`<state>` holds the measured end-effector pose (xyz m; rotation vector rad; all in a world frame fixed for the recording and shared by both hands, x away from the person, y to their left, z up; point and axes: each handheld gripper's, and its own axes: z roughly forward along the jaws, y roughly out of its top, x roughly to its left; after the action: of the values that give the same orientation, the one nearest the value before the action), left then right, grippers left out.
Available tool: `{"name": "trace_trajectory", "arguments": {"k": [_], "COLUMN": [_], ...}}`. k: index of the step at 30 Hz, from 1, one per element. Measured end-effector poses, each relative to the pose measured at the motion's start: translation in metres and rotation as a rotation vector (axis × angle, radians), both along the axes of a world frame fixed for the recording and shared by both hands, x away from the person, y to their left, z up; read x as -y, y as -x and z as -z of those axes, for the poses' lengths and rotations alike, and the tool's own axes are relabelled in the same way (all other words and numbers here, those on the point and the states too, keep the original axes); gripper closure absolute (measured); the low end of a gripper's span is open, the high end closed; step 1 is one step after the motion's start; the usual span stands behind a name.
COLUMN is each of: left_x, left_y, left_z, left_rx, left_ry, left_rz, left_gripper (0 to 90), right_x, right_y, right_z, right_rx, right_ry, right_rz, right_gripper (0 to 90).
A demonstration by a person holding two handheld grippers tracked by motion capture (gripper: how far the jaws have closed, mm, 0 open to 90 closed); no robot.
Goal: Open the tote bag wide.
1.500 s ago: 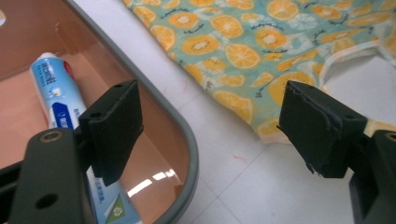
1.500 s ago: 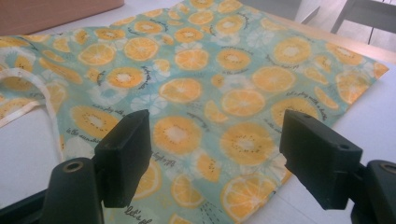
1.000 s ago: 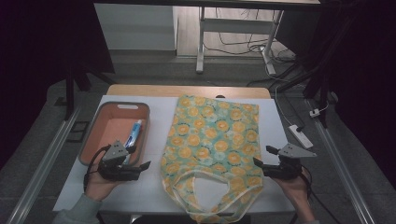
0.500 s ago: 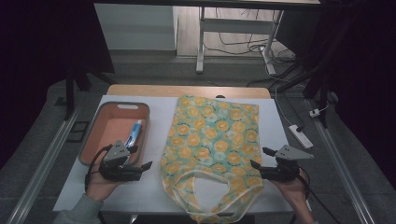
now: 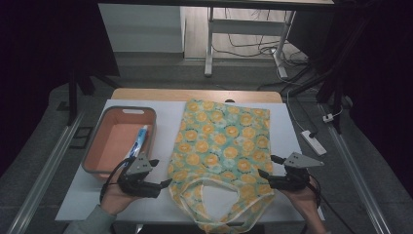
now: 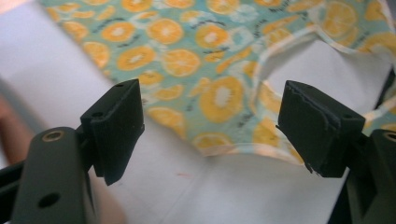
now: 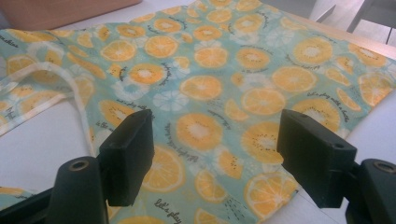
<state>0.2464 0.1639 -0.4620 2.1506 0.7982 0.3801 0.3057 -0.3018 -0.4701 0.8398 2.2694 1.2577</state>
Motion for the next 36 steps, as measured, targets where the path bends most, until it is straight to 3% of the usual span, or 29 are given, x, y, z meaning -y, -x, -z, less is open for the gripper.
{"name": "trace_trajectory", "arguments": {"k": [6, 7, 8, 9, 10, 14, 15, 18, 22, 23, 25, 29, 31, 33, 34, 35, 36], "left_x": [0.02, 0.025, 0.025, 0.029, 0.029, 0.039, 0.039, 0.045, 0.055, 0.062, 0.065, 0.07, 0.07, 0.069, 0.068, 0.067, 0.066], "left_y": [0.005, 0.009, 0.009, 0.014, 0.014, 0.024, 0.024, 0.029, 0.033, 0.034, 0.034, 0.032, 0.032, 0.031, 0.03, 0.029, 0.027], "left_z": [0.005, 0.005, 0.005, 0.007, 0.007, 0.014, 0.014, 0.018, 0.023, 0.027, 0.031, 0.042, 0.044, 0.044, 0.044, 0.045, 0.045], "left_rx": [-0.023, -0.026, -0.026, -0.037, -0.037, -0.046, -0.046, -0.043, -0.055, -0.061, -0.063, -0.063, -0.058, -0.063, -0.069, -0.078, -0.086], "left_ry": [-0.029, -0.031, -0.031, -0.045, -0.045, -0.114, -0.114, -0.144, -0.163, -0.193, -0.214, -0.267, -0.278, -0.27, -0.269, -0.269, -0.259], "left_rz": [0.072, 0.108, 0.108, 0.159, 0.159, 0.261, 0.261, 0.335, 0.391, 0.416, 0.419, 0.396, 0.4, 0.393, 0.392, 0.39, 0.382], "left_gripper": [23.1, 23.1, 23.2, 23.4, 23.9, 24.4, 25.1, 26.0, 27.2, 27.7, 28.7, 39.5, 49.1, 68.2, 68.2, 81.1, 85.1], "right_x": [-0.005, -0.005, -0.005, -0.005, -0.005, -0.004, -0.004, -0.003, -0.003, -0.004, -0.004, -0.005, -0.006, -0.006, -0.006, -0.006, -0.006], "right_y": [0.002, 0.002, 0.002, 0.002, 0.002, 0.003, 0.003, 0.003, 0.003, 0.002, 0.002, 0.002, 0.002, 0.002, 0.002, 0.002, 0.002], "right_z": [0.001, 0.001, 0.001, 0.002, 0.002, 0.003, 0.003, 0.003, 0.004, 0.004, 0.005, 0.005, 0.006, 0.006, 0.006, 0.006, 0.007], "right_rx": [0.002, 0.0, 0.0, -0.003, -0.003, -0.009, -0.009, -0.01, -0.017, -0.018, -0.019, -0.023, -0.024, -0.026, -0.026, -0.028, -0.028], "right_ry": [0.008, 0.01, 0.011, 0.012, 0.012, 0.007, 0.005, 0.0, -0.004, -0.004, -0.004, 0.0, 0.001, 0.002, 0.002, 0.005, 0.003], "right_rz": [-0.017, -0.019, -0.021, -0.02, -0.02, -0.025, -0.025, -0.024, -0.026, -0.026, -0.027, -0.031, -0.03, -0.03, -0.03, -0.03, -0.031], "right_gripper": [27.6, 27.6, 27.6, 27.6, 27.6, 27.6, 27.5, 27.6, 27.6, 27.6, 27.6, 27.6, 27.6, 27.7, 27.7, 27.8, 27.8]}}
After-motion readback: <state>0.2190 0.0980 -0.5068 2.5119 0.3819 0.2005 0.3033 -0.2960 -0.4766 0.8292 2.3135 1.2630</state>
